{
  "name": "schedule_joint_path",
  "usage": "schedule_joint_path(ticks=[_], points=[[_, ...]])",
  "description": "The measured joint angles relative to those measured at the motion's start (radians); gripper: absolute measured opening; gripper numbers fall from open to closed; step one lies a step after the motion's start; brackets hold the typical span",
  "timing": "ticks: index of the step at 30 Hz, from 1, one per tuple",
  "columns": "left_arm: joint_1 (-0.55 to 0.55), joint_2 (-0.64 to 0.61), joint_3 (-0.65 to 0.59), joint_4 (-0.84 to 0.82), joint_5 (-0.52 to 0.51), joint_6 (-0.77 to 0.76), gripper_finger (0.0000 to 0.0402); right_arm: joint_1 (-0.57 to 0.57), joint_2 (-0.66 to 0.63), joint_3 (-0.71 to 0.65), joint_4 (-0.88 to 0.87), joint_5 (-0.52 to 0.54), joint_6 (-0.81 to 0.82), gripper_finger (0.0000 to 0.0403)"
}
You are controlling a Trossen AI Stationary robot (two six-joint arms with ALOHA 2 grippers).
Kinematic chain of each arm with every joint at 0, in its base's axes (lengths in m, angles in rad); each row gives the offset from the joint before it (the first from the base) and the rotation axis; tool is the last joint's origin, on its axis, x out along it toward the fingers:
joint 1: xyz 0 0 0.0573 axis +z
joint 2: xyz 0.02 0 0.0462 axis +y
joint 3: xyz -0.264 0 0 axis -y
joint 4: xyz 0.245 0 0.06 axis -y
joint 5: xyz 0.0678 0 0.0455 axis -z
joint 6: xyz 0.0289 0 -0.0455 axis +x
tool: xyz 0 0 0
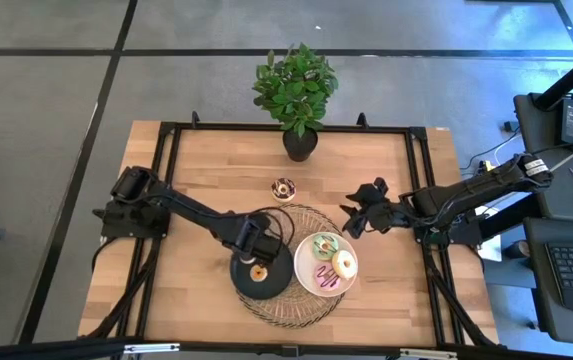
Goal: Pick & Place donuts
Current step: Put the large black donut on the white plate
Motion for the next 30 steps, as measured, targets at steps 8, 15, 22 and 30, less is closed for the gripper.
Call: schedule_joint_path(ticks=[8,15,22,30], points=[[0.065,0.000,0.000,0.141,-0.008,0.123,0.0139,-0.027,0.000,0.000,0.000,-0.013,-0.002,0.0172],[0.123,0.000,0.000,0.185,-0.027,0.228,0.0139,-0.065,0.000,0.000,0.000,-0.015,0.000,0.0172],[0.162,0.000,0.000,0.183,-0.029,0.320,0.0151,-0.088,0.000,0.000,0.002,-0.015,0.000,0.0172],[0.208,0.000,0.000,0.214,-0.020,0.404,0.0205,-0.116,0.000,0.000,0.002,-0.015,-0.001,0.0172]])
